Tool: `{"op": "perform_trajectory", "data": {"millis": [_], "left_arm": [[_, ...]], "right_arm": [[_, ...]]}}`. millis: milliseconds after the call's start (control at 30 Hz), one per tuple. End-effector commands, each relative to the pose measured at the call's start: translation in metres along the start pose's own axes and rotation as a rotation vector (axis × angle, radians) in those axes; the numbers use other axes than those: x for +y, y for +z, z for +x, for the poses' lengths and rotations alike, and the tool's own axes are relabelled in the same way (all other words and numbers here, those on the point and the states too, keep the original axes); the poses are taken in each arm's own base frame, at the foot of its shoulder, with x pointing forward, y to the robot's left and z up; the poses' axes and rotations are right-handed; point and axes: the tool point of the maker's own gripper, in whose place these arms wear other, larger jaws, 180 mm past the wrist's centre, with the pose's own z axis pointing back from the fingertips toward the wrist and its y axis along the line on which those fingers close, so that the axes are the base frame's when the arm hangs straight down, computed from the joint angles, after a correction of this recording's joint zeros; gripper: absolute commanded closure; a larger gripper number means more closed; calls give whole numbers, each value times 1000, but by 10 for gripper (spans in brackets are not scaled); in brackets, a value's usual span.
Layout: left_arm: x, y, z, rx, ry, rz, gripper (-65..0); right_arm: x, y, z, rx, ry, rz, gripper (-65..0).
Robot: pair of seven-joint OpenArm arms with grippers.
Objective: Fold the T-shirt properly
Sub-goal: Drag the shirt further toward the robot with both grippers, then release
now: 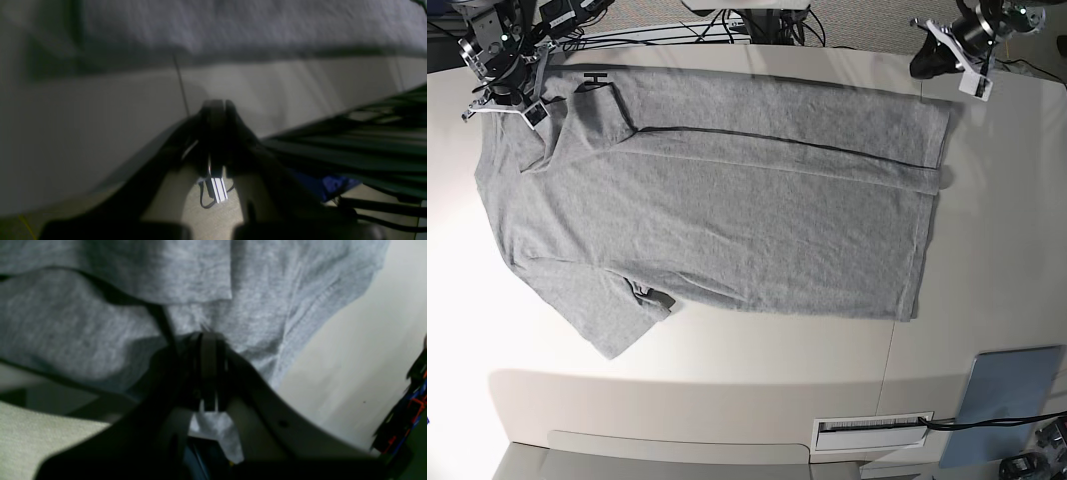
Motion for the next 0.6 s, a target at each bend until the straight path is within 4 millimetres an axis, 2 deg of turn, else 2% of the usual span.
{"op": "perform_trajectory", "data": {"millis": [0, 133, 200, 333, 433, 567], "left_arm": [[3, 4, -4, 42, -40, 26, 0], [-12, 4, 52, -131, -112, 8, 0], [-10, 0, 77, -200, -116, 23, 0], [-5, -13, 116, -280, -109, 24, 0], [-1, -28, 128, -271, -97, 19, 0], [4, -50, 120, -209, -107, 33, 0]], "right_arm": [[-11, 2, 8, -30, 14, -31, 0], [-11, 3, 13, -59, 14, -31, 0], [-12, 3, 13, -59, 14, -31, 0], [-12, 3, 14, -60, 14, -31, 0], [-12, 3, 14, -61, 14, -32, 0], [-22, 1, 25, -85, 7, -55, 0]]}}
